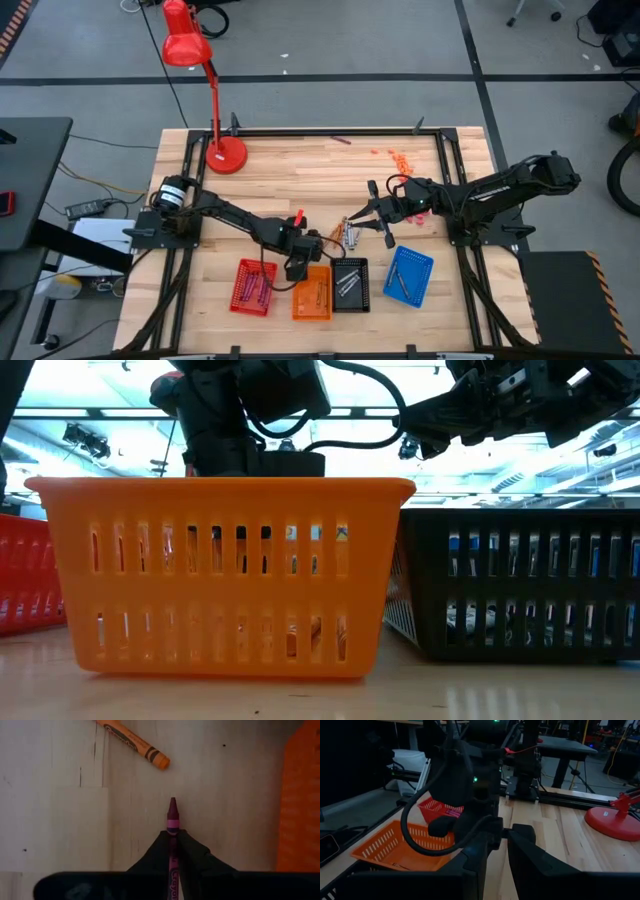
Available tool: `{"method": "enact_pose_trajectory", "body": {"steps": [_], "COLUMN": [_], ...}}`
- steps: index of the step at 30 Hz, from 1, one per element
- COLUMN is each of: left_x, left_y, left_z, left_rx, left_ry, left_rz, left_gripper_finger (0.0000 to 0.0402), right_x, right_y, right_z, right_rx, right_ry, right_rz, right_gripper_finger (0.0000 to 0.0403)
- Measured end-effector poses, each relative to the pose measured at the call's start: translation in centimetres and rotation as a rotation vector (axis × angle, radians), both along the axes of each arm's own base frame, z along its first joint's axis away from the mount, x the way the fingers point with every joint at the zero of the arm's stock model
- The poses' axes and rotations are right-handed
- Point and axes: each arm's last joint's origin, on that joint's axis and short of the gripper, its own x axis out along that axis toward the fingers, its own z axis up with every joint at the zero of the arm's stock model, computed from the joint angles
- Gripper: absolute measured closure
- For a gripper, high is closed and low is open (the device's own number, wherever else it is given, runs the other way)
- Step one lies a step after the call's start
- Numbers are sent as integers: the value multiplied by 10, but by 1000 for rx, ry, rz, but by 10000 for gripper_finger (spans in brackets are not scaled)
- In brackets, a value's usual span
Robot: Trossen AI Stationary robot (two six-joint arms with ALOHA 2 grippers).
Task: Sort crayons
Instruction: Put the violet crayon into the red bin
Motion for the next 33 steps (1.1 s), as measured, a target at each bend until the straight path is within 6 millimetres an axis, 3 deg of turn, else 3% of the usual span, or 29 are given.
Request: {"method": "enact_pose_trajectory", "body": {"steps": [13,33], "left_x": [0,4], "left_y": [-1,-7], "left_z": [11,93], "left_rx": [-31,-36], "left_ry": [14,70], "left_rz": [73,166], "left_gripper_finger": [380,380], "right_x": [0,0], "right_y": [0,1], "right_z": [0,-1], "right_rx": [0,2], "right_ry": [0,7], "right_rz": [0,3], "right_gripper_finger": [321,321]}}
